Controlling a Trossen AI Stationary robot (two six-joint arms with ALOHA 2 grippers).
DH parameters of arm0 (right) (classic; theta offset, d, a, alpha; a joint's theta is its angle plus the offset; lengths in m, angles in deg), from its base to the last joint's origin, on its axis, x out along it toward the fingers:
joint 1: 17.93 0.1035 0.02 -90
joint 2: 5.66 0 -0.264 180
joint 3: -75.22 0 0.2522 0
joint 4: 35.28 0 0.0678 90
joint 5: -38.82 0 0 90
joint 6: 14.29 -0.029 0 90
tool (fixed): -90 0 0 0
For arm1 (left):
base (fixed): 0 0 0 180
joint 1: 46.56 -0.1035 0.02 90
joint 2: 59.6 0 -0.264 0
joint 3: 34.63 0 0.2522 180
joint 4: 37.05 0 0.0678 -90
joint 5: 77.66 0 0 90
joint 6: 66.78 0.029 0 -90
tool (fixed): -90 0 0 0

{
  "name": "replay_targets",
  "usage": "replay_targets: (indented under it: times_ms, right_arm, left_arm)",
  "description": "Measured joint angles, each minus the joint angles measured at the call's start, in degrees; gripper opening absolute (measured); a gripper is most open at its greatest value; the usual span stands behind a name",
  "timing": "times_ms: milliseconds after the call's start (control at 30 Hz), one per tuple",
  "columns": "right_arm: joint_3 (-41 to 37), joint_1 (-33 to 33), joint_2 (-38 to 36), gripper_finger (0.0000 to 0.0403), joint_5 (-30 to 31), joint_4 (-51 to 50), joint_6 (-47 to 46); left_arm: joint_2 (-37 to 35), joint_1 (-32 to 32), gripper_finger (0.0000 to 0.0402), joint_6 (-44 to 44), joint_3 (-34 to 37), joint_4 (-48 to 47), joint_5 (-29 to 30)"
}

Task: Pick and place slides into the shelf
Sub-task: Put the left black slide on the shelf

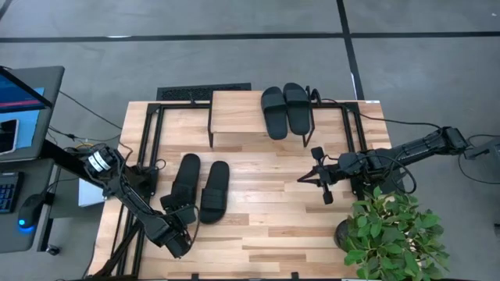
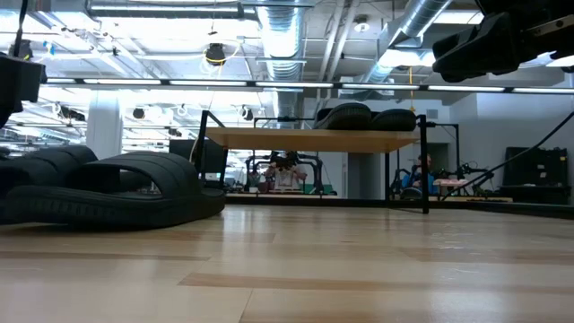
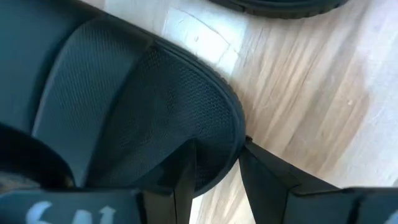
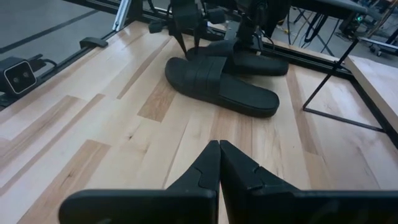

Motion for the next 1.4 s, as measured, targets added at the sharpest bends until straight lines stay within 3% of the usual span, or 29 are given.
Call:
replay_targets:
  times_ms: [133,333,567,867,1400]
  right_arm:
    - [0.0,0.02,0.02,0.0,0.0,0.0,0.0]
    - [0.0,0.11,0.02,0.0,0.0,0.04,0.0]
    - [0.0,1.46,0.02,0.0,0.07,0.04,0.0]
    - [0.0,1.84,0.02,0.0,0.22,0.04,0.0]
    - [0.0,1.84,0.02,0.0,0.22,0.04,0.0]
  left_arm:
    - [-0.39,0.03,0.0102,-1.41,2.91,4.28,0.7]
    - [-0.1,0.29,0.0016,-2.68,2.43,3.64,1.81]
    - [0.45,0.46,0.0006,-2.85,-0.09,-0.17,2.0]
    - [0.59,0.46,0.0002,-2.94,-8.42,-15.79,0.38]
    - [0.37,0.46,0.0,-2.59,-24.22,-35.15,5.07]
